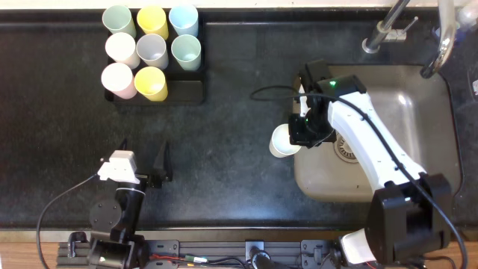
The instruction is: Store Cups
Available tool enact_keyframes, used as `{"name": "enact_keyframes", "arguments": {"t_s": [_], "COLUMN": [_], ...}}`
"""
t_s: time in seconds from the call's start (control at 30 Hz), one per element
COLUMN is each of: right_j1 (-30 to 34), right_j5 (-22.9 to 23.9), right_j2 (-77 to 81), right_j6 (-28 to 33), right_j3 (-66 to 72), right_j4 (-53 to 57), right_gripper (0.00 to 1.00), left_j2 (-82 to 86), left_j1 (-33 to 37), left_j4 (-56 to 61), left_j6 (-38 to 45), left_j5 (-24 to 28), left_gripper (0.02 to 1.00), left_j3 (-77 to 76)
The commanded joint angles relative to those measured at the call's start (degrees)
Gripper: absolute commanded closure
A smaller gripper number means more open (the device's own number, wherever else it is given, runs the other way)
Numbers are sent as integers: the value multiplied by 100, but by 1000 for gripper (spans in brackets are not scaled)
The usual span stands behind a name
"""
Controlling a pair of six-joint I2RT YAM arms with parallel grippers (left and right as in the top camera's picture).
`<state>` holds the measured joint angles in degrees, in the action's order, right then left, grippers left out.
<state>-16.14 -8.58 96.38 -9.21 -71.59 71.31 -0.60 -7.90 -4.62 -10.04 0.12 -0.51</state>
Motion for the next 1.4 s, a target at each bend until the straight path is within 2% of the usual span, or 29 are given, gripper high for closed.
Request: {"name": "enact_keyframes", "arguments": {"t_s": [0.03,0.2,0.4,0.67,0.83,1.4], "right_j1": [-293,-597,-1082,-1956,-2240,-2347], "right_j5": [-9,50,59,125,181,675], "right_j2": [-608,-1268,-1023,1128,2284,3458], "right_j6": [-125,-831,-1019,-1202,-1204,-1569], "right_j3": [-184,-787,-2345,-5243,-6349,-6669], "right_j4": [-173,-144,79,708,931,767], "right_gripper": [958,956,958,958,958,958], "left_j2": [44,44,44,44,44,44], "left_j1": [-22,-22,-20,-22,-22,-22], "left_j4": [-22,-22,-22,-22,-22,-22], "left_j6": [127,127,127,127,127,127], "left_j5": [-37,-37,-37,-37,-37,-37], "left_gripper": [18,18,20,18,18,18], "left_j3": [7,7,7,7,7,7]}}
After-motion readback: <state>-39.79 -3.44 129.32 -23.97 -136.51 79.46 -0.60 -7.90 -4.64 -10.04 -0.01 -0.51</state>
